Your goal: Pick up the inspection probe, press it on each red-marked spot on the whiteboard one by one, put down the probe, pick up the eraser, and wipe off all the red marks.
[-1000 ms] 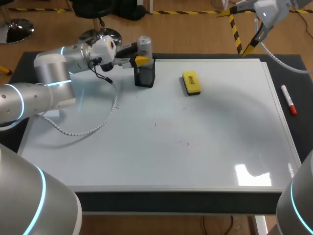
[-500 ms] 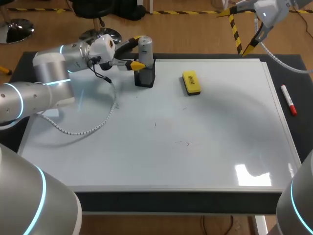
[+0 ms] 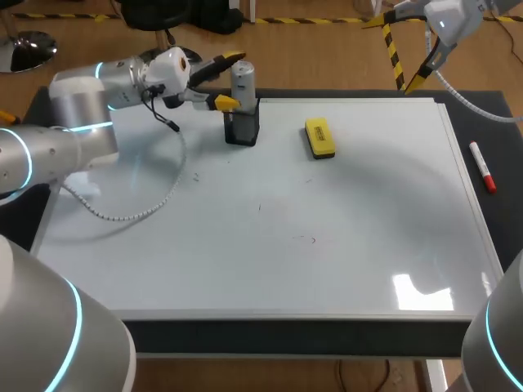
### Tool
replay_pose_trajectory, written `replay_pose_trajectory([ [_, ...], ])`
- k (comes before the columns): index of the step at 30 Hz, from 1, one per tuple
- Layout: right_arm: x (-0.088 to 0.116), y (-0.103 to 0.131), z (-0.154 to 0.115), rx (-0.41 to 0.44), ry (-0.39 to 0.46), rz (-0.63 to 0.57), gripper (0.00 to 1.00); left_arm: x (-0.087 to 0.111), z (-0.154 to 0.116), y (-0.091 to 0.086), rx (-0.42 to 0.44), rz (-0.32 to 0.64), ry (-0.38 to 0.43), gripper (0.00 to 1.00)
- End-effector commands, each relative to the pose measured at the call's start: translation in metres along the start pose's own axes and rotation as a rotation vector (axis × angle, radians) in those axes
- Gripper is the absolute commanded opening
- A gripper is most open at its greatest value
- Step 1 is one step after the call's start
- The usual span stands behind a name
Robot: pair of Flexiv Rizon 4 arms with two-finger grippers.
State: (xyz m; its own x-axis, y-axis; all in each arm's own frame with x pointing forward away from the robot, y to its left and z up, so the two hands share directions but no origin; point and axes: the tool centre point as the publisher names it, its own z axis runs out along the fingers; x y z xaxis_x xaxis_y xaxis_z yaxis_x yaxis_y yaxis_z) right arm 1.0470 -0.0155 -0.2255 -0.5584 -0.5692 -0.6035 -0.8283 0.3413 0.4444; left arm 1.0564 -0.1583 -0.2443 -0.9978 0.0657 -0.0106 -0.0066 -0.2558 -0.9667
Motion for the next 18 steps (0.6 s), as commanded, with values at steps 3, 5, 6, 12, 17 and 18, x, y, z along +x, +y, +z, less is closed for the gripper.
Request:
replay_pose_trajectory([
  [3,0.000,0.000,-0.001,0.001,0.005,-0.002,1.00,0.015,-0.002,-0.023,-0.084,0.016,-0.036,1.00],
  [5,0.000,0.000,-0.001,0.001,0.005,-0.002,1.00,0.018,-0.005,-0.028,-0.100,0.023,-0.040,1.00],
  [6,0.000,0.000,-0.001,0.001,0.005,-0.002,1.00,0.019,-0.006,-0.030,-0.110,0.025,-0.045,1.00],
  [12,0.000,0.000,-0.001,0.001,0.005,-0.002,1.00,0.030,-0.011,-0.044,-0.175,0.031,-0.052,1.00],
  [17,0.000,0.000,-0.001,0.001,0.005,-0.002,1.00,0.040,-0.015,-0.053,-0.267,0.002,-0.094,1.00],
  [18,0.000,0.000,-0.001,0.001,0.005,-0.002,1.00,0.042,-0.016,-0.054,-0.292,0.002,-0.099,1.00],
])
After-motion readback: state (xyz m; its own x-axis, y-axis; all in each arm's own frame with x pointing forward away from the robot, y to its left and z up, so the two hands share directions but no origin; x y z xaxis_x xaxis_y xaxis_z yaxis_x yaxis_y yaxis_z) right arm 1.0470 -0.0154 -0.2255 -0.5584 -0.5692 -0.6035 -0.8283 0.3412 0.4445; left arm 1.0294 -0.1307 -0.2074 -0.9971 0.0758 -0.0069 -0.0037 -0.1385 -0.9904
